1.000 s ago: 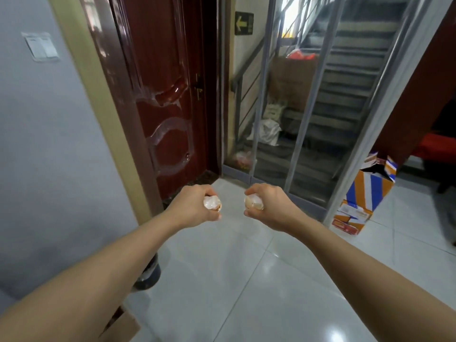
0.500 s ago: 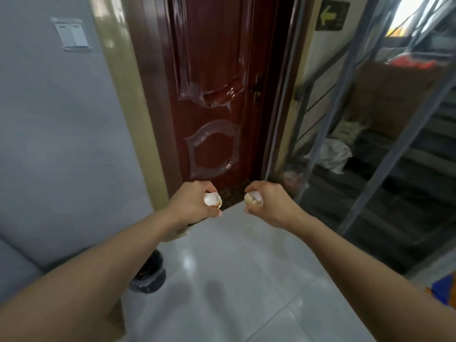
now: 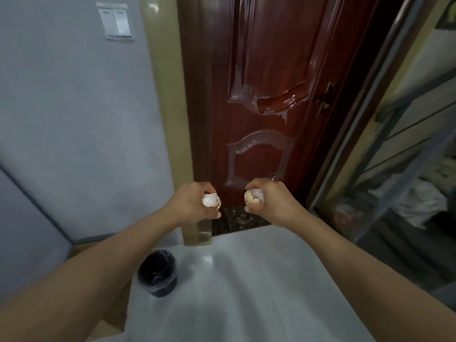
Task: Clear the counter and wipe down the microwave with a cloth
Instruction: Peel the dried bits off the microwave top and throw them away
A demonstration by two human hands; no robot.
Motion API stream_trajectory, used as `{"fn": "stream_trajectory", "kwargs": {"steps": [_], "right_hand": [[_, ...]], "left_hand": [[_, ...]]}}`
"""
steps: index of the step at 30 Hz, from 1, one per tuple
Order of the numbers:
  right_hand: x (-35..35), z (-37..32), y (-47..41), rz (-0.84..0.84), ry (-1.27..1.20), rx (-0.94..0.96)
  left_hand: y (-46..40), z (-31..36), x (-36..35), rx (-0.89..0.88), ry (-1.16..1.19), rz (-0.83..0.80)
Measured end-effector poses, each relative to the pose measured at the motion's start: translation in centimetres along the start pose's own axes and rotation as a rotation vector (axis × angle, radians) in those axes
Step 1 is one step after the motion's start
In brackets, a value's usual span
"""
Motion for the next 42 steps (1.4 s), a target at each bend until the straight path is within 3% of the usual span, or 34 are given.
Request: {"fn": "stream_trajectory", "kwargs": {"steps": [14,25,35,42], "right_hand": [[-8.4,-3.8,-17.8,-0.215,-0.108,0.254],[-17.3,-7.0,-28.1,-0.485,-0.241,0.577],[-24.4,-10.7,-27.5,-0.741,-0.301,0.855],[-28.8,-14.4,-23.6,-0.850,-0.320,0.943]], "left_hand": [[-12.1,-9.3,4.3,0.276,-0.062,0.187],[-14.5,-15.0,5.8,0.671,-0.198,0.415],[-9.2,-16.9,4.5,1.017,-0.236,0.580],[-4.7,-20.4,4.3,1.132,-0.221,0.663]]}}
Point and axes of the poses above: each hand's wrist, its own y-axis away from the middle knuckle, its own x-axis out of the back of the hand, z = x × y, the point moved 9 cm from there along -y, towards the middle knuckle, and after that the axes turned 14 degrees about z, right-handed, at the moved point
